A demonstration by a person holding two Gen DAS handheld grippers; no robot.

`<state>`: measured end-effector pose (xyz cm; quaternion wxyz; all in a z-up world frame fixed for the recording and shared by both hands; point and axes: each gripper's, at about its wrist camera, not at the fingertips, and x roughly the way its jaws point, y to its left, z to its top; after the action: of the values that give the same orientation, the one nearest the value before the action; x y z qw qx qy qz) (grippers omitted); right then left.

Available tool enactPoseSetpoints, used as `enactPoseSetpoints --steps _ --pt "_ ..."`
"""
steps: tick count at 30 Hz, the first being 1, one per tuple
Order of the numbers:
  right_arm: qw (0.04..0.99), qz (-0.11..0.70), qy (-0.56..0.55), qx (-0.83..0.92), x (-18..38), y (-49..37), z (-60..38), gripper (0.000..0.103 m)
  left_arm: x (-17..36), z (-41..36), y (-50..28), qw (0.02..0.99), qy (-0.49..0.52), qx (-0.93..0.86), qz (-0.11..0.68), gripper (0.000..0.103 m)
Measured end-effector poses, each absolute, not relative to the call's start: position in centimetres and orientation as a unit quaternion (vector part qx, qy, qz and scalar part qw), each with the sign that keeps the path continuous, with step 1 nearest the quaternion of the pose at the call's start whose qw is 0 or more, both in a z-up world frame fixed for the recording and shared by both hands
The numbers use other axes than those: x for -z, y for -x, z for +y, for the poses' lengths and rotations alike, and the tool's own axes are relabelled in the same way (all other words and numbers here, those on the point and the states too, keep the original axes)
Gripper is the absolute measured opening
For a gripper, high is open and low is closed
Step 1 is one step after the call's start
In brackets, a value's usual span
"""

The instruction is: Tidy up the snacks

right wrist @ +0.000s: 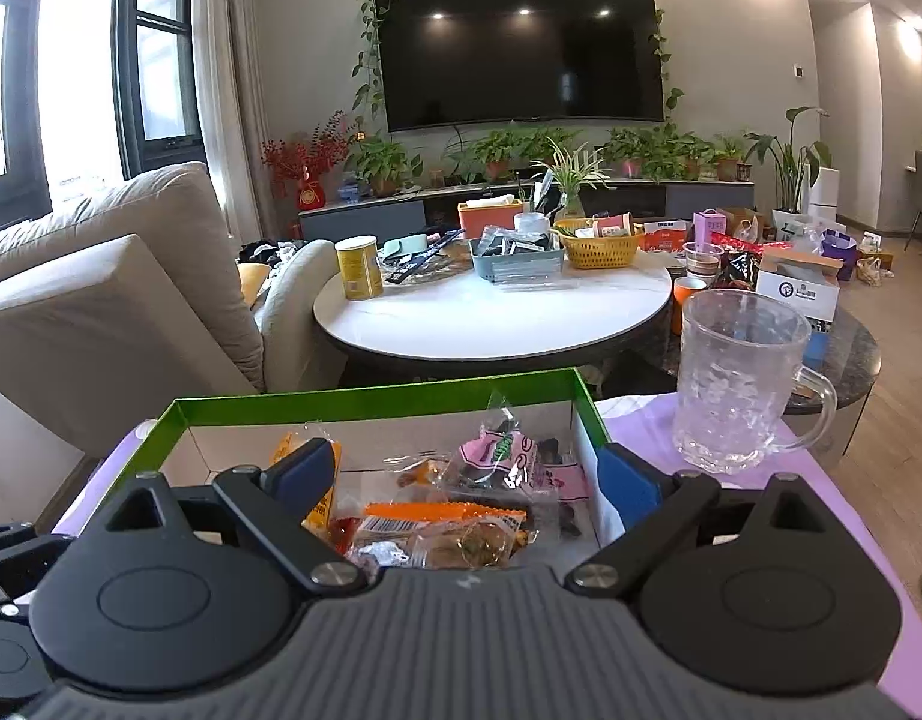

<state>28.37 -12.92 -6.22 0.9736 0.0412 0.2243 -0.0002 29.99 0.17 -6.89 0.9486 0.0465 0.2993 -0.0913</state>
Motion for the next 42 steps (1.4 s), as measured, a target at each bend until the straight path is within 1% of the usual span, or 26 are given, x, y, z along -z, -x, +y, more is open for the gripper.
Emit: enactPoseSetpoints --steps 14,23,31,38,42 --pt "0.977 0.212 -0.021 -0.016 4.8 -25.0 -12.6 0.059 4.5 0.8 -26.0 0.959 -0.032 0.086 0.27 0.04" --pt "0.982 0.188 -0.02 -0.027 2.7 -21.1 -12.5 0.059 1.3 0.7 -20.9 0.971 -0.032 0.081 0.223 0.04" --pt "0.984 0.165 -0.055 -0.029 1.5 -16.3 -14.3 0.059 -0.5 -0.9 -15.2 0.981 -0.075 0.048 0.175 0.04" --pt "0.982 0.17 -0.079 -0.034 2.4 -11.8 -16.0 0.059 -0.1 -1.5 -11.0 0.977 -0.046 0.072 0.197 0.04" --pt "0.982 0.173 -0.063 -0.04 2.7 -10.4 -15.9 0.059 0.5 -1.6 -8.9 0.976 -0.033 0.059 0.206 0.04"
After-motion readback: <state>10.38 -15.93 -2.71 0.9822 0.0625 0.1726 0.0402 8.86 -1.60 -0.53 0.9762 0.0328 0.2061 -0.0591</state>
